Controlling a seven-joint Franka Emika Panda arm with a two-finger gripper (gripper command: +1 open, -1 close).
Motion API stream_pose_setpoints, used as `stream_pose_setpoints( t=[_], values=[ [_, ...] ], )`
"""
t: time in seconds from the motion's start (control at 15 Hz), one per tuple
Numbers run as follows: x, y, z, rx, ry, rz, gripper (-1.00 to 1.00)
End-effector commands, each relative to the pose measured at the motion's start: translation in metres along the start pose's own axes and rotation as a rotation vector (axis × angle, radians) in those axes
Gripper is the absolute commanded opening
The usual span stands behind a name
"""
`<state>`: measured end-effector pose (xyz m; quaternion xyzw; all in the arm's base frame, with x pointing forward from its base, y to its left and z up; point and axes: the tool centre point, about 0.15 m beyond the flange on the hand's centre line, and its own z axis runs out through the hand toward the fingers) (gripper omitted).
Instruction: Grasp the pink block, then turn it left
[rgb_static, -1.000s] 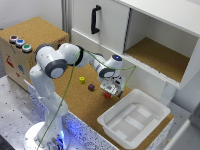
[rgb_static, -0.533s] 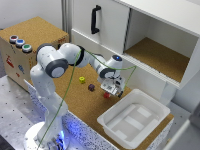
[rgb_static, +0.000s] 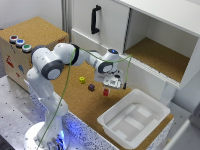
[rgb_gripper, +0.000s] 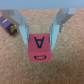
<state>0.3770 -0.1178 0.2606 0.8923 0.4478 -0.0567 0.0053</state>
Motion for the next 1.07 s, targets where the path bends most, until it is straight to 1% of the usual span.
stream_pose_setpoints(
  t=[0.0,0.13,0.2,0.33,0.4,0.53,0.73,0.87,0.93,1.0],
  values=[
    [-0.007,-0.024,0.029,-0.117,0.006,-0.399,-1.0],
    [-0.006,-0.029,0.039,-0.124,0.032,-0.582,-1.0],
    [-0.003,-0.027,0.044,-0.121,0.044,-0.624,-1.0],
    [0.008,-0.018,0.048,-0.117,0.064,-0.643,-1.0],
    [0.011,-0.012,0.049,-0.105,0.068,-0.638,-1.0],
    [0.016,-0.003,0.051,-0.095,0.04,-0.649,-1.0],
    [0.024,0.009,0.055,-0.079,0.027,-0.625,-1.0],
    [0.025,0.01,0.062,-0.091,0.006,-0.643,-1.0],
    [0.025,0.009,0.065,-0.091,-0.016,-0.651,-1.0],
    [0.023,0.007,0.069,-0.104,-0.044,-0.657,-1.0]
  ],
)
